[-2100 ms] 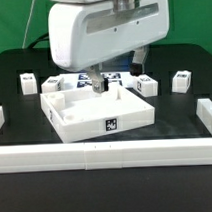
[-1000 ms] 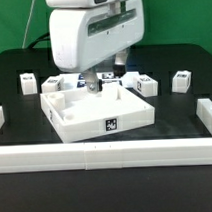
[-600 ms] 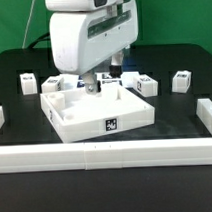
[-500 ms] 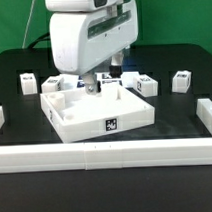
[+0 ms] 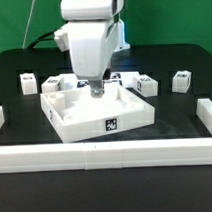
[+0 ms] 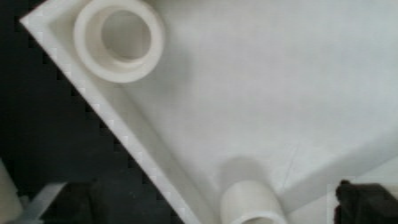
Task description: Assemble one leg
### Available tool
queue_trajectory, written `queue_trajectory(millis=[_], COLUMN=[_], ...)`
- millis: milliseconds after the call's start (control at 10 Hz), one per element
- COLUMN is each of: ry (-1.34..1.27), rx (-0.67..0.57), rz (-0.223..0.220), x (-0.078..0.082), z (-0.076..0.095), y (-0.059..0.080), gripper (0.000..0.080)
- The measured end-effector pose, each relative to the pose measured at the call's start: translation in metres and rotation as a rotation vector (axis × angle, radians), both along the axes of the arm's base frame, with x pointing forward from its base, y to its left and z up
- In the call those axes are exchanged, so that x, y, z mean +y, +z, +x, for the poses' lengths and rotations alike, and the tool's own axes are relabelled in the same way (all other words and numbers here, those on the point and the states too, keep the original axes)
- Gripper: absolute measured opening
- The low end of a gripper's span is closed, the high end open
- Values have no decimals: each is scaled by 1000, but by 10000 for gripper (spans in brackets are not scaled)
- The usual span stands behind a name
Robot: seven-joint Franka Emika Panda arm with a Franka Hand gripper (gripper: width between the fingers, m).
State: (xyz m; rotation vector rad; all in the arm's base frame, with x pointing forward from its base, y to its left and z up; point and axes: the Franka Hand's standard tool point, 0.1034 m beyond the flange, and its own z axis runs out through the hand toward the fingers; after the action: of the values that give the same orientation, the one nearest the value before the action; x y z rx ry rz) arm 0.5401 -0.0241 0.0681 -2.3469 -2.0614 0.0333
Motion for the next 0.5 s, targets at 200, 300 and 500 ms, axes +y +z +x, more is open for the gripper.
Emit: queue_trajectory(millis=[200,300,500], ry=[9,8,47], rx=[1,1,0], rz=[-5,-5,-3], x=[0,0,-2], z=[0,0,-1], y=[0,0,-1], gripper=[649,649,649])
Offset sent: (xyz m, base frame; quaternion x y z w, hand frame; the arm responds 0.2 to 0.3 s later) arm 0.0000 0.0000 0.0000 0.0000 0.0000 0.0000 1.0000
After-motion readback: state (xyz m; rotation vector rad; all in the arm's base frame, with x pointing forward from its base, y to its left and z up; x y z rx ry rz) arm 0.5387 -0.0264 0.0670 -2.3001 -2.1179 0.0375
